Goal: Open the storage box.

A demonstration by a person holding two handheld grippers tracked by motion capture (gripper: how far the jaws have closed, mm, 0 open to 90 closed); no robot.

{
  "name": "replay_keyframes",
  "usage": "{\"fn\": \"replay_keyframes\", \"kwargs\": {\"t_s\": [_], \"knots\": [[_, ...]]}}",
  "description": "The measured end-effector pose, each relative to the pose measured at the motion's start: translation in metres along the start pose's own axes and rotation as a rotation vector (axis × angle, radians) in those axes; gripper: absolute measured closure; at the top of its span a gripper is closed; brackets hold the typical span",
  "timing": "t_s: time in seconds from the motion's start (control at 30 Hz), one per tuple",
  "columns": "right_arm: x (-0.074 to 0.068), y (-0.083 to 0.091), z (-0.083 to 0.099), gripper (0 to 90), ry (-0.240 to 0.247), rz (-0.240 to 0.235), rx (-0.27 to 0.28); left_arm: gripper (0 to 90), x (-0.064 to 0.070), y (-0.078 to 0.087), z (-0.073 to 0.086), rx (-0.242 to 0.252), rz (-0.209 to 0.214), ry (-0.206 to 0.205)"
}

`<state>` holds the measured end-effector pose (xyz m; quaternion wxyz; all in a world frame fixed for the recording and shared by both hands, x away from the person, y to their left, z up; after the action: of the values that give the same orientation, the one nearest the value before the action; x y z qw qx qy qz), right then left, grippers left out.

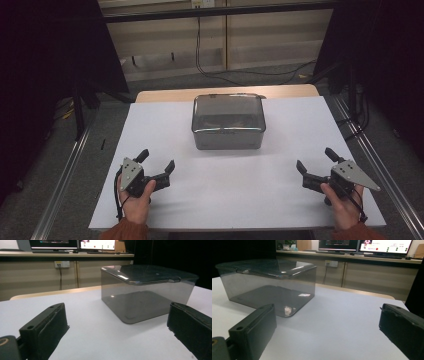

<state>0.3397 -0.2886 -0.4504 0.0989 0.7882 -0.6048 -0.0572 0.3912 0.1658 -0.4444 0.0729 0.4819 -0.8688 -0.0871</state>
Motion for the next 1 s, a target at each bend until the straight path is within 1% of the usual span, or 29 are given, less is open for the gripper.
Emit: {"fn": "replay_keyframes", "kwargs": {"t_s": [0.1,0.17,0.27,0.37,0.4,0.43,0.5,0.57,0.73,0.8,0.87,0.93,0.97,1.0], "knots": [[-0.002,-0.001,0.0,1.0,0.0,-0.008,0.0,2.7,0.0,0.0,0.0,-0.006,-0.003,-0.001],[-0.004,-0.001,0.0,1.0,0.002,-0.016,0.002,3.1,0.0,0.0,0.001,-0.006,-0.003,0.01],[-0.008,-0.002,0.0,0.9,0.0,-0.034,0.004,3.4,-0.001,0.0,0.001,-0.011,-0.007,0.005],[-0.01,-0.003,0.0,0.8,0.004,-0.041,0.0,3.4,-0.001,0.0,0.002,-0.016,-0.01,0.005],[-0.013,-0.005,0.0,0.7,0.0,-0.055,-0.001,3.4,-0.002,0.0,0.002,-0.02,-0.01,0.004],[-0.015,-0.006,0.0,0.7,-0.002,-0.066,-0.002,3.4,-0.001,0.0,0.002,-0.014,-0.012,0.008],[-0.017,-0.008,-0.001,0.6,0.002,-0.071,0.003,3.4,-0.002,0.0,0.002,-0.016,-0.012,0.002],[-0.018,-0.009,-0.001,0.6,0.004,-0.075,0.002,3.4,-0.001,0.0,0.002,-0.012,-0.012,0.006],[-0.025,-0.015,-0.003,0.6,0.008,-0.091,0.004,3.4,-0.001,0.0,0.002,-0.011,-0.013,0.013],[-0.029,-0.017,-0.003,0.7,0.008,-0.106,0.0,3.4,-0.001,0.0,0.001,-0.006,-0.016,0.018],[-0.032,-0.019,-0.003,0.7,0.012,-0.116,-0.001,3.4,0.0,0.0,0.001,-0.001,-0.01,0.023],[-0.035,-0.021,-0.003,0.8,0.013,-0.131,-0.002,3.4,0.002,0.001,0.0,0.001,-0.011,0.015],[-0.036,-0.022,-0.004,0.8,0.01,-0.131,-0.002,3.4,0.002,0.001,0.001,-0.001,-0.012,0.011],[-0.038,-0.023,-0.004,0.9,0.008,-0.133,0.0,3.4,0.002,0.0,0.001,-0.001,-0.01,0.015]]}}
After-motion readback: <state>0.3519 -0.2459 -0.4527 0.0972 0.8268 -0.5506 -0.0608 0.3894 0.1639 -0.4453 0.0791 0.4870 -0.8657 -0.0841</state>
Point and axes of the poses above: each handheld gripper's, and its own axes: y roughly backward along the jaws, z roughly out of its underside, x roughly to its right, the point moved 8 cm from there along -y, roughly forward along the jaws, and after that the axes turned 4 degrees about -x, right-handed, at the moved point
